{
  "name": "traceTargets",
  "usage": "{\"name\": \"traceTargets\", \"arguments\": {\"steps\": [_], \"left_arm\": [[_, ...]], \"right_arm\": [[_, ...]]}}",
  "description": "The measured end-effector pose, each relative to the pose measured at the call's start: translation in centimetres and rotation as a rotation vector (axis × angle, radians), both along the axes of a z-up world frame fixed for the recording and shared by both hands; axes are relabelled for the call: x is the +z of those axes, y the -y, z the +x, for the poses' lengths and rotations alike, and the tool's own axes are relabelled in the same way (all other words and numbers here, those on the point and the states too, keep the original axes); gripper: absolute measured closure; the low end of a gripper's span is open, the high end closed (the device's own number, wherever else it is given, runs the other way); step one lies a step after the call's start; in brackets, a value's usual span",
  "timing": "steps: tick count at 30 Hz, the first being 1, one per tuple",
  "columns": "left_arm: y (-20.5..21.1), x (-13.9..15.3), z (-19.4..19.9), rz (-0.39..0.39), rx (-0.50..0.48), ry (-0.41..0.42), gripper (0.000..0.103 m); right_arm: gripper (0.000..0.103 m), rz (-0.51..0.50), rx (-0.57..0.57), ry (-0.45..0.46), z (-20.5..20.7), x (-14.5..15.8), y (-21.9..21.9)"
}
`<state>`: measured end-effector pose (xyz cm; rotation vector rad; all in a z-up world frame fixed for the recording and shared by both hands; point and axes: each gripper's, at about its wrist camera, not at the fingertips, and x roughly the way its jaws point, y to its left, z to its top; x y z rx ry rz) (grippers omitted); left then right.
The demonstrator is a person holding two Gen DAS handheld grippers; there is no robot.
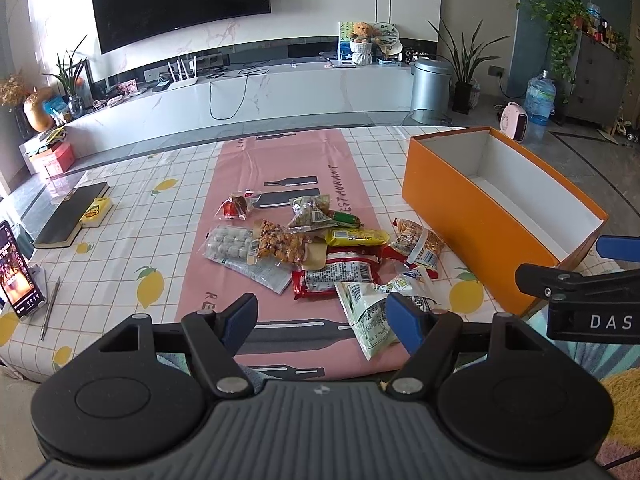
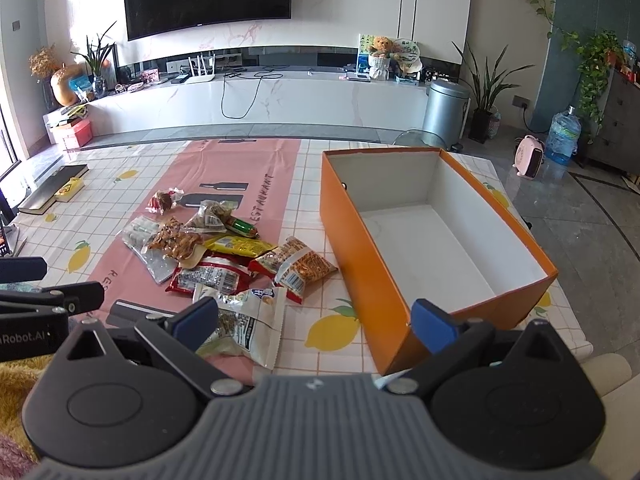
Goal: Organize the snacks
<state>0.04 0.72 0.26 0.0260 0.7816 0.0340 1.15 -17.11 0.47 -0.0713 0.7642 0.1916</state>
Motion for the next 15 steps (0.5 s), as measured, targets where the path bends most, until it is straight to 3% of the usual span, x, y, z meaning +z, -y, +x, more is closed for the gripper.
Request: {"name": "traceTargets", "arguments": {"steps": [15], "left_arm": [[0.21, -0.10, 0.19, -0.001, -0.030, -0.012, 0.017]], "right_arm": [[0.004, -0.003, -0.032, -0.006, 0.35, -0.31, 0.20]]}}
